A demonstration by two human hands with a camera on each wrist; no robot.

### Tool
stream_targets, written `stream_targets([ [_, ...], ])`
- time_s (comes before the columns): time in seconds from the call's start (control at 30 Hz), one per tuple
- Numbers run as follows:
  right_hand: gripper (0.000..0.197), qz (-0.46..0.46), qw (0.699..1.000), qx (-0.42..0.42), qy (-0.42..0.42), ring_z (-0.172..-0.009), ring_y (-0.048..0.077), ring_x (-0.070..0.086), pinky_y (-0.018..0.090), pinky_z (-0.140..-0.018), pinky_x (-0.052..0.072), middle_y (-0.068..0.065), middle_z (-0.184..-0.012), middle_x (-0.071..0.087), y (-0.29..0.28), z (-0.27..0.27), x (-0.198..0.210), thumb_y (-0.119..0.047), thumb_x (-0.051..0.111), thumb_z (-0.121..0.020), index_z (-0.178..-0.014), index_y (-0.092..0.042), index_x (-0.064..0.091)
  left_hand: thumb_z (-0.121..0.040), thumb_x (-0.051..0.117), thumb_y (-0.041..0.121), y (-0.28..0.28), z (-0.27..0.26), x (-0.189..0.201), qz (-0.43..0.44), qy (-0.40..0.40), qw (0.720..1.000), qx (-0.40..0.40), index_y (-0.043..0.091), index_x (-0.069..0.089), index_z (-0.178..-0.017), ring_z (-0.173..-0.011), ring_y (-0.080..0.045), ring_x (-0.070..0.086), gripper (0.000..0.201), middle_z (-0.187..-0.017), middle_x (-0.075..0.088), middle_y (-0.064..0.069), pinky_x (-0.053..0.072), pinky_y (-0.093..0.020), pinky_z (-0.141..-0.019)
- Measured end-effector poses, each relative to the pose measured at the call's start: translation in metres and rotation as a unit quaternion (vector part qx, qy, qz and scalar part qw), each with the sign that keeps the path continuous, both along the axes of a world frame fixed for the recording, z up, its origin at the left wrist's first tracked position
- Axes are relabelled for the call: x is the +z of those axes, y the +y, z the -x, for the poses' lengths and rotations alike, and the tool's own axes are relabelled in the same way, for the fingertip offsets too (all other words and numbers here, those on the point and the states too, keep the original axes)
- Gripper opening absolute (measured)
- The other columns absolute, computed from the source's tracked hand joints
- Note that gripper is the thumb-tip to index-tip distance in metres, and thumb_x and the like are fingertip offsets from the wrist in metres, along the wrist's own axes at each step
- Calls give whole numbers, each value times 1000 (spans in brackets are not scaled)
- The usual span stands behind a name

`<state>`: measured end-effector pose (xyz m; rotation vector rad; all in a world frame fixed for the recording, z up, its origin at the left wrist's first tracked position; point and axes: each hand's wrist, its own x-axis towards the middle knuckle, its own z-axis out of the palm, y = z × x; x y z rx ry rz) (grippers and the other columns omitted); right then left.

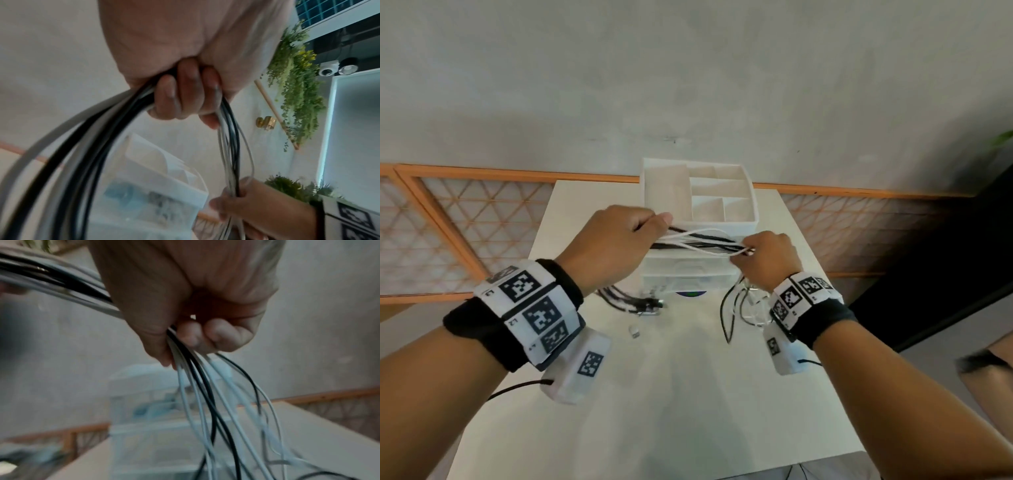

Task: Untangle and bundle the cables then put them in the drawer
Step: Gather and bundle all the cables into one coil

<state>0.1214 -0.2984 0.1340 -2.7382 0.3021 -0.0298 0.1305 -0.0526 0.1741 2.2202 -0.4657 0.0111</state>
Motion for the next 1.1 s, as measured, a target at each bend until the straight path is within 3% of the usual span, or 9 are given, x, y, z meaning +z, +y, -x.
stream_targets([
  [0.13,14,5,999,-24,-34,-77,28,64,31,-68,53,6,-79,68,-19,-9,-2,-30,63,-82,-79,-19,73,-99,42,54,4,3,-28,-52,99,994,-4,16,67,-68,-49,-18,43,56,-54,50,-1,34,-30,-55],
  [0.3,17,-32,986,-21,-165,-71,22,64,24,-57,44,4,-73,70,-27,-9,13,-12,59,-83,-82,-17,75,-91,40,69,4,4,-37,-20,239,970,-42,11,59,-66,-44,-13,34,67,-45,40,7,33,-26,-54],
  [0.47,21,-14,990,47,-130,-70,25,61,25,-57,39,-1,-63,63,-18,-8,27,-13,59,-84,-68,-23,69,-75,17,88,-2,-5,-21,-76,255,959,-95,15,71,-97,-81,-15,67,93,-80,74,3,48,-37,-93],
  [0.57,21,18,993,89,-76,-71,27,59,23,-53,33,2,-67,62,6,-7,29,-17,59,-82,-64,-27,62,-69,25,95,-30,-5,-2,-48,240,961,-129,25,64,-115,-105,-11,65,92,-102,75,10,44,-42,-106],
  [0.67,12,34,989,110,-90,-68,25,57,24,-49,30,3,-69,64,18,-3,35,-17,58,-79,-70,-20,66,-85,38,76,-58,3,1,2,233,962,-143,11,66,-107,-85,-12,71,73,-82,74,8,53,-37,-94],
  [0.73,13,7,987,104,-119,-67,26,58,26,-53,34,0,-65,62,15,-2,33,-26,62,-82,-70,-23,66,-92,44,65,-66,5,2,85,228,966,-91,6,65,-87,-53,-14,58,63,-57,54,8,56,-35,-65],
  [0.8,23,-18,987,87,-134,-64,25,55,28,-56,36,-5,-60,54,7,-2,24,-35,64,-83,-63,-28,55,-96,46,58,-66,2,7,109,182,976,-42,13,60,-71,-44,-14,37,54,-49,41,7,37,-25,-45],
  [0.9,34,-34,991,48,-117,-63,24,48,31,-58,34,-5,-60,47,-10,0,-3,-31,64,-86,-61,-25,40,-97,48,53,-59,-7,23,140,137,981,-15,17,54,-62,-41,-15,26,51,-46,33,7,23,-21,-42],
  [1.1,5,-13,1000,-14,21,-86,36,62,32,-68,44,8,-84,70,-51,8,-69,-34,61,-90,-90,-29,63,-97,55,48,-36,-22,35,198,148,968,37,15,52,-61,-38,-14,18,49,-43,27,8,17,-19,-42],
])
